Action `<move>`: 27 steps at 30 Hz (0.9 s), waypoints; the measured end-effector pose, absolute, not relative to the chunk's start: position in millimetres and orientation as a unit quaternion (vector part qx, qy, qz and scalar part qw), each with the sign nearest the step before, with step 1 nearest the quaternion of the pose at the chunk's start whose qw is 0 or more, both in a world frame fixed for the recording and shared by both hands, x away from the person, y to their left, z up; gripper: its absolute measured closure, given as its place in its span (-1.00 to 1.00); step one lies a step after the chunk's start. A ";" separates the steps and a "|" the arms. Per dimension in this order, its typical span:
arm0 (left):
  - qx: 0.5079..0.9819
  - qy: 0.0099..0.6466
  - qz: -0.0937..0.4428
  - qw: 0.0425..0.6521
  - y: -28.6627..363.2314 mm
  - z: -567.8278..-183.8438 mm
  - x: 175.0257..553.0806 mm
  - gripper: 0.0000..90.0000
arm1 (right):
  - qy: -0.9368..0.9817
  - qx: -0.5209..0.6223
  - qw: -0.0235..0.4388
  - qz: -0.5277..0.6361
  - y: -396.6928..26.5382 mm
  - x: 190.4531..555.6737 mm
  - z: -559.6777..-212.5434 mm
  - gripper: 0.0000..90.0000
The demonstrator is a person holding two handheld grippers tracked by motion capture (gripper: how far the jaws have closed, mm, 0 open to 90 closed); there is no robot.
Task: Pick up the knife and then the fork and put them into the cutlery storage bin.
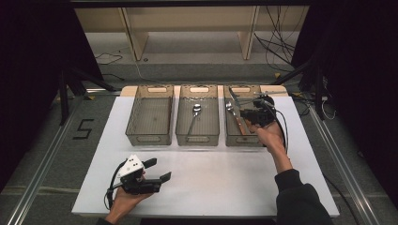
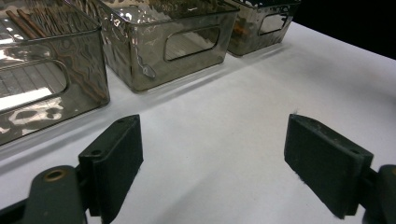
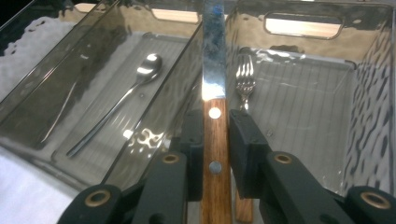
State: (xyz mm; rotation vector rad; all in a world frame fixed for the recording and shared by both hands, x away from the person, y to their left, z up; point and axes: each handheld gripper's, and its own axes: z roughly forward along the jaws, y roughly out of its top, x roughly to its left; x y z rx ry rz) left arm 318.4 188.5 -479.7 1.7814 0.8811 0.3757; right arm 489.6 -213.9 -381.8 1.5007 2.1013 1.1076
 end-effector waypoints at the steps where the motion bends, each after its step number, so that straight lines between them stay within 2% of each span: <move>1: 0.747 0.368 0.158 0.531 188.8 -479.6 318.7 -0.57 | 0.737 0.529 0.166 0.387 -214.1 492.1 -381.7 0.71; 15: 0.747 0.368 0.158 0.531 188.6 -479.6 318.6 -0.57 | 0.727 0.571 0.166 0.343 -224.3 523.8 -395.0 0.71; 27: 0.747 0.368 0.157 0.531 188.7 -479.4 318.4 -0.57 | 0.732 0.580 0.163 0.319 -217.5 533.6 -403.7 0.71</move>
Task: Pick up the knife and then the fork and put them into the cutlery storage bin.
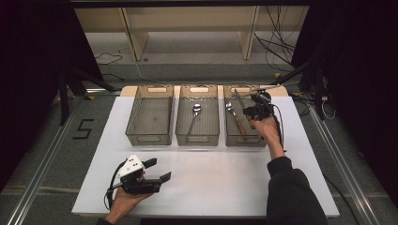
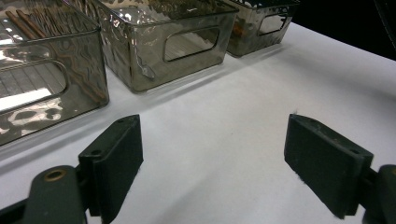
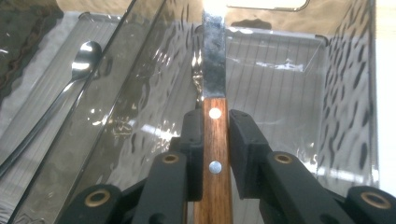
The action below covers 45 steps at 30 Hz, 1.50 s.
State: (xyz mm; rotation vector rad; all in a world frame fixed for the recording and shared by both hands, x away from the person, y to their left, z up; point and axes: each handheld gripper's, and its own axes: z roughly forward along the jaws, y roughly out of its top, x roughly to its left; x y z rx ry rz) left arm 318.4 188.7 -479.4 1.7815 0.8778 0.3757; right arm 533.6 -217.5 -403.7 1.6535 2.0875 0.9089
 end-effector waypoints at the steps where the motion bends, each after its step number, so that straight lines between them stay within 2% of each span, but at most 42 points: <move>1: 0.747 0.368 0.157 0.531 188.7 -479.5 318.4 -0.57 | 0.732 0.580 0.162 0.319 -216.8 534.0 -404.9 0.71; 5: 0.747 0.368 0.157 0.531 188.7 -479.4 318.4 -0.57 | 0.736 0.580 0.149 0.317 -215.7 535.0 -407.8 0.66; 9: 0.747 0.368 0.157 0.531 188.8 -479.6 318.6 -0.57 | 0.738 0.569 0.140 0.336 -216.2 533.2 -403.9 0.48; 17: 0.746 0.369 0.156 0.532 188.4 -479.5 318.3 -0.57 | 0.743 0.549 0.133 0.360 -217.2 522.2 -394.8 0.33; 33: 0.746 0.369 0.156 0.532 188.1 -479.5 318.2 -0.57 | 0.745 0.481 0.133 0.442 -200.5 470.7 -379.4 -0.10; 45: 0.744 0.372 0.155 0.532 187.3 -479.5 320.1 -0.57 | 0.742 0.444 0.135 0.484 -192.2 431.3 -388.0 -0.20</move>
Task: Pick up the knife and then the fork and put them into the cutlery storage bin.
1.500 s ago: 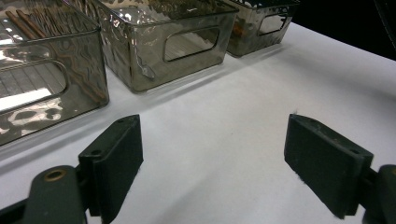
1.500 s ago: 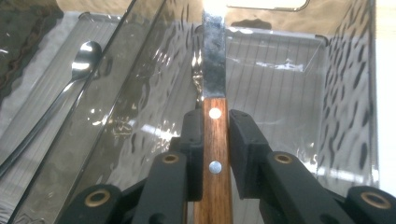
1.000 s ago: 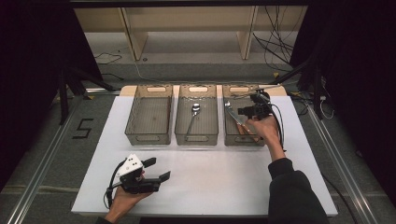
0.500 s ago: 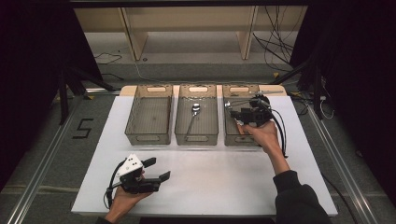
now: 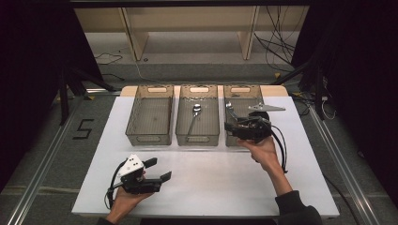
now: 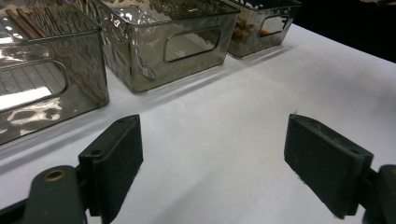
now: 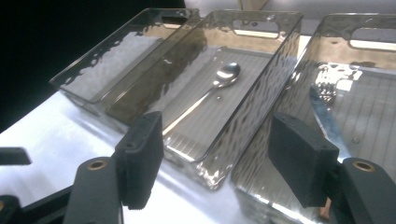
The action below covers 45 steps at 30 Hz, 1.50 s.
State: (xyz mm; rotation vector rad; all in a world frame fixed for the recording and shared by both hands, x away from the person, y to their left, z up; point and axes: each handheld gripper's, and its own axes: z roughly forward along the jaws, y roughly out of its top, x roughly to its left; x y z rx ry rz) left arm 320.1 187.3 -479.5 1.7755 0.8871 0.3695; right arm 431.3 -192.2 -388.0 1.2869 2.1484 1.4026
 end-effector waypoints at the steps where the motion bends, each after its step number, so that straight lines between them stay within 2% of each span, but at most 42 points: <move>1: 0.745 0.372 0.155 0.531 186.9 -479.7 320.2 -0.57 | 0.742 0.441 0.134 0.486 -192.5 428.3 -389.2 -0.20; 26: 0.748 0.366 0.153 0.531 186.2 -479.8 316.7 -0.57 | 0.739 0.361 0.148 0.550 -200.3 340.7 -408.2 -0.39; 45: 0.748 0.364 0.151 0.534 186.8 -478.9 315.9 -0.58 | 0.727 0.358 0.161 0.564 -226.6 302.9 -442.1 -0.50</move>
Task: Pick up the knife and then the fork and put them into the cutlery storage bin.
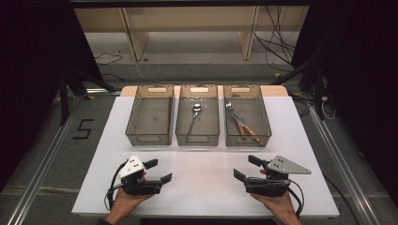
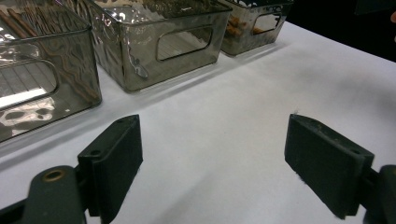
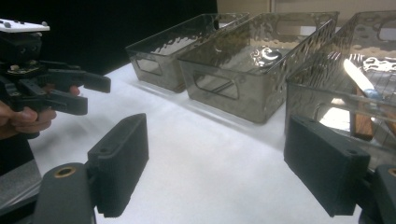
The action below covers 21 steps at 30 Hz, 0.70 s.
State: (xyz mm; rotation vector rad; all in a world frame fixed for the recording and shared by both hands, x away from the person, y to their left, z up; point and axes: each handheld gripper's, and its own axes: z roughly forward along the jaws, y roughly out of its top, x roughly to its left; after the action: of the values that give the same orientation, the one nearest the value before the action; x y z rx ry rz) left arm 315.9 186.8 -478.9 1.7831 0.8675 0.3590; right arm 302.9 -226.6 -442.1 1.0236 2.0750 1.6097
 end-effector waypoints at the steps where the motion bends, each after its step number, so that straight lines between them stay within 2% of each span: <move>1: 0.748 0.364 0.150 0.535 187.0 -478.8 316.1 -0.58 | 0.727 0.355 0.162 0.564 -227.3 301.8 -443.9 -0.51; 21: 0.746 0.363 0.144 0.539 187.0 -478.5 315.4 -0.58 | 0.719 0.361 0.179 0.566 -236.2 296.0 -455.9 -0.57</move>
State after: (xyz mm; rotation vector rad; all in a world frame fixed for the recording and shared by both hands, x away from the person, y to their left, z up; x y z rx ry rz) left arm 315.4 187.0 -478.5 1.7732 0.8635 0.3433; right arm 296.0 -236.2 -455.9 1.0197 2.0335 1.6015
